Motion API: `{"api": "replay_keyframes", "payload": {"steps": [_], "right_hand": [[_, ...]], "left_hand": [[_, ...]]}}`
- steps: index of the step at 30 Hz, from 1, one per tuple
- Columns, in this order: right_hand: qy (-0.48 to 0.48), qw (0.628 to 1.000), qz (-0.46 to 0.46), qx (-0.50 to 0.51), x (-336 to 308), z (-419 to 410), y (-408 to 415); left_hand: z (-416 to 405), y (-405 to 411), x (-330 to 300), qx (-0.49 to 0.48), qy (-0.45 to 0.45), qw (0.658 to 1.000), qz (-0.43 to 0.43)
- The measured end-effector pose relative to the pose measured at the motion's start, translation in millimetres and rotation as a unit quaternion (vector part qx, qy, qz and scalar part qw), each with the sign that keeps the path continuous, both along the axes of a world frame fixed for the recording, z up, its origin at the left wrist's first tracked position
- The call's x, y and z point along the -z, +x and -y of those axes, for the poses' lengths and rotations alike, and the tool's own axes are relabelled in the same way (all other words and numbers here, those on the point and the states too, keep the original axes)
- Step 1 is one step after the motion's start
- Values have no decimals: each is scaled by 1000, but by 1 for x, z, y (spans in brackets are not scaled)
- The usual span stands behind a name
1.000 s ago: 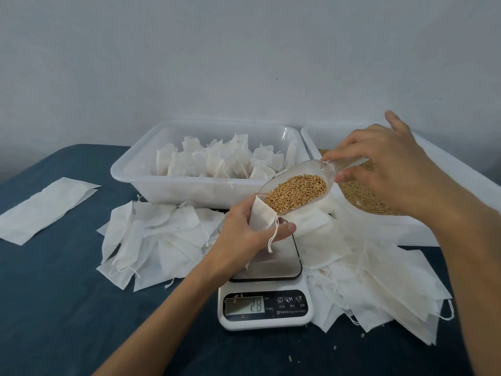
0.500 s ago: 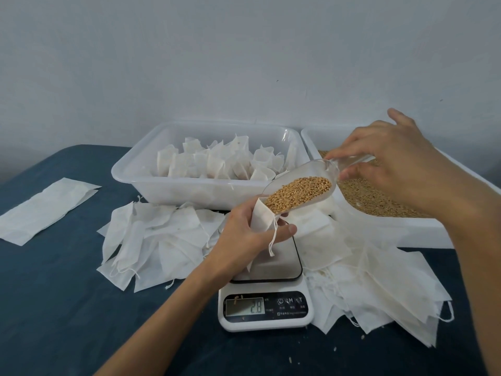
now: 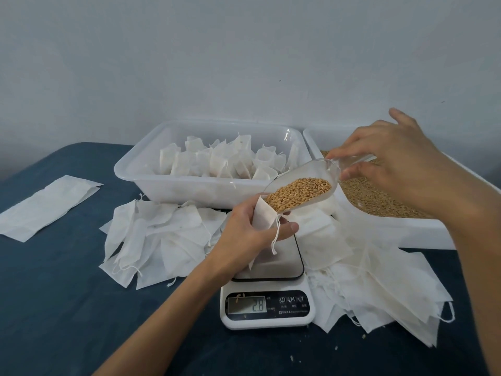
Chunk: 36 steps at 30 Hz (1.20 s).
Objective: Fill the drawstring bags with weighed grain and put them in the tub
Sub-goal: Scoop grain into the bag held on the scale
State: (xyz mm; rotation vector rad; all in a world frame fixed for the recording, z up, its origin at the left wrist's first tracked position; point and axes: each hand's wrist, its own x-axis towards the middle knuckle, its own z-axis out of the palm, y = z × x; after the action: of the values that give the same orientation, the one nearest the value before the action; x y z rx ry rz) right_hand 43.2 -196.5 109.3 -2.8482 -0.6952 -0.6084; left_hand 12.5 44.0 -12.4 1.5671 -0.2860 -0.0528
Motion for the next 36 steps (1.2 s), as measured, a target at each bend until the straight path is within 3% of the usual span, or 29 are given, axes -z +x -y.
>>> {"api": "replay_keyframes", "payload": {"steps": [19, 36], "right_hand": [[27, 999, -18, 1, 1, 3, -4], [20, 1000, -12, -1, 6, 1, 2]], "left_hand": [[3, 2, 8, 33, -40, 998, -22], [0, 7, 6, 18, -20, 1000, 10]]}}
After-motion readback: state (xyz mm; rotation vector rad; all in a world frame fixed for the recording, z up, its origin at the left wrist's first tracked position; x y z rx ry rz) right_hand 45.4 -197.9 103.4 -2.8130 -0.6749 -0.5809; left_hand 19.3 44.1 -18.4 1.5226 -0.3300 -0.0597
